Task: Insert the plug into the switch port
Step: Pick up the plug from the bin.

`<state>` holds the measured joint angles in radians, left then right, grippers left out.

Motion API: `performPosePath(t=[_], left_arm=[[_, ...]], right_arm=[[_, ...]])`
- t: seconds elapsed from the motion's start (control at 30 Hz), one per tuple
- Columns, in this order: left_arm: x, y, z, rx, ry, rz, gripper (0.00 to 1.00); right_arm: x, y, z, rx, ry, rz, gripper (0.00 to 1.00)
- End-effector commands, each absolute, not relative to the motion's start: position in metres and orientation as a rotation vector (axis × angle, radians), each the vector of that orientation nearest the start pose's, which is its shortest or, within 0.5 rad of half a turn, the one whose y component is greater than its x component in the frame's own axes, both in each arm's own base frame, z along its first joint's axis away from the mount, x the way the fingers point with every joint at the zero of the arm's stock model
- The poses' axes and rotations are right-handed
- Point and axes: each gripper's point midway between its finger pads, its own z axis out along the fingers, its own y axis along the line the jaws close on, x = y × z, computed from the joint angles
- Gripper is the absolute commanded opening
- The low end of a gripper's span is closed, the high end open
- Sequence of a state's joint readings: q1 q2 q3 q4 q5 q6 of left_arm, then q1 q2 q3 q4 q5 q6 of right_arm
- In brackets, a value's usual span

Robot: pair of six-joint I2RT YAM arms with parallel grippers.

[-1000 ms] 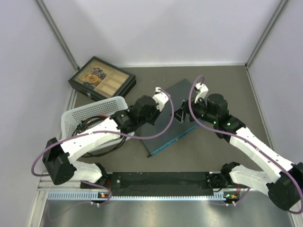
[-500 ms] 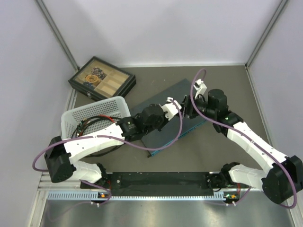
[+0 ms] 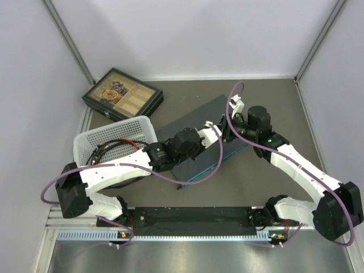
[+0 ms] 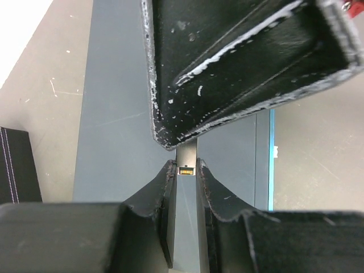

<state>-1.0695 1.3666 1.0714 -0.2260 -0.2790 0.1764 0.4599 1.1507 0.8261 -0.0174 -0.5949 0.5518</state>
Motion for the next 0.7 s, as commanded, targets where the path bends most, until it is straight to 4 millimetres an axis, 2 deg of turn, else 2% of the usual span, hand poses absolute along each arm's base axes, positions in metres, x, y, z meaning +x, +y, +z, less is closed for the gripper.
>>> performPosePath(t=[0.0, 0.27, 0.3, 0.37, 0.43, 0.5, 0.53, 0.6, 0.63, 0.67], left_arm=[[0.249, -0.338, 0.219, 1.031, 1.719, -0.269, 0.00], [0.252, -0.334, 0.219, 1.020, 1.713, -0.238, 0.00], [0.251, -0.334, 0.220, 1.014, 1.712, -0.241, 0.00], [0.251, -0.333, 0.220, 1.013, 1.712, -0.239, 0.00], [0.251, -0.332, 0.220, 0.998, 1.716, -0.246, 0.08], [0.252, -0.329, 0.223, 0.943, 1.726, -0.250, 0.21], [0.252, -0.327, 0.222, 0.931, 1.732, -0.253, 0.33], [0.251, -0.321, 0.225, 0.873, 1.748, -0.267, 0.42], [0.251, -0.319, 0.228, 0.847, 1.752, -0.279, 0.53], [0.251, -0.317, 0.231, 0.829, 1.753, -0.300, 0.56]], right_arm=[[0.263, 0.261, 0.242, -0.375, 1.962, 1.250, 0.33], [0.257, 0.262, 0.238, -0.393, 1.975, 1.272, 0.16], [0.255, 0.261, 0.238, -0.400, 1.971, 1.274, 0.08], [0.254, 0.261, 0.237, -0.408, 1.973, 1.274, 0.01], [0.252, 0.260, 0.239, -0.426, 1.957, 1.268, 0.00], [0.249, 0.258, 0.242, -0.461, 1.926, 1.252, 0.00], [0.249, 0.257, 0.244, -0.470, 1.914, 1.240, 0.00], [0.249, 0.252, 0.245, -0.502, 1.884, 1.187, 0.00], [0.247, 0.249, 0.253, -0.516, 1.847, 1.168, 0.00], [0.244, 0.247, 0.252, -0.544, 1.821, 1.146, 0.00]])
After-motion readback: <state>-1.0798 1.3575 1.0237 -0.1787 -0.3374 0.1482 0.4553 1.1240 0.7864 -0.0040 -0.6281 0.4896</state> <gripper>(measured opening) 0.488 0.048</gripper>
